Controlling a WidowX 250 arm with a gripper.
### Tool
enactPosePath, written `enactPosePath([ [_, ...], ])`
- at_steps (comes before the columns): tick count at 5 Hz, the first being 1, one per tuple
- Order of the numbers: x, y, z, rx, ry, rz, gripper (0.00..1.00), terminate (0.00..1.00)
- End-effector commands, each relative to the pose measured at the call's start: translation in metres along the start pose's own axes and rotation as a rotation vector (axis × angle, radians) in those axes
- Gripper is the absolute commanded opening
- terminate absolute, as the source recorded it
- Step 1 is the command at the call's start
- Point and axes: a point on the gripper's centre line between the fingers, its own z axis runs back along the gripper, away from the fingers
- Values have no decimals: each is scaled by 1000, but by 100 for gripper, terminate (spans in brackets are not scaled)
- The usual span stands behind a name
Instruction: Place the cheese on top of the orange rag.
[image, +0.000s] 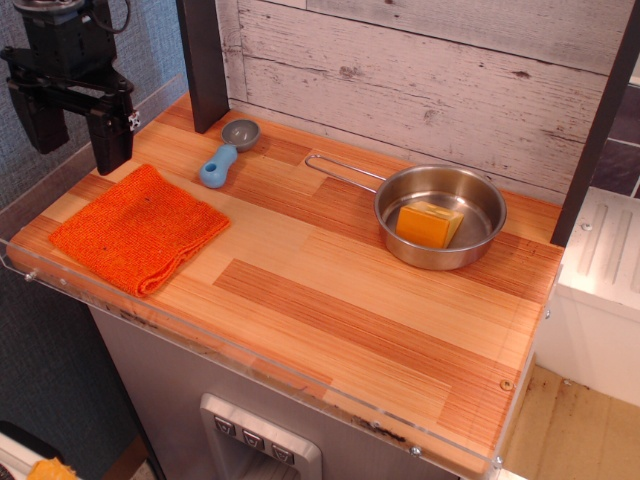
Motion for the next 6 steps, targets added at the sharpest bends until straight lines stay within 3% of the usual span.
enactPosePath([
  [1, 0, 0, 0, 0, 0, 0, 100, 0],
  [2, 17, -24, 1, 158, -81, -21, 100, 0],
  [3, 40, -59, 0, 198, -216, -106, 100, 0],
  [4, 59, -97, 15, 191, -288, -143, 100, 0],
  [5, 76, -116, 28, 144, -322, -103, 100, 0],
  [6, 91, -137, 39, 33, -355, -74, 100, 0],
])
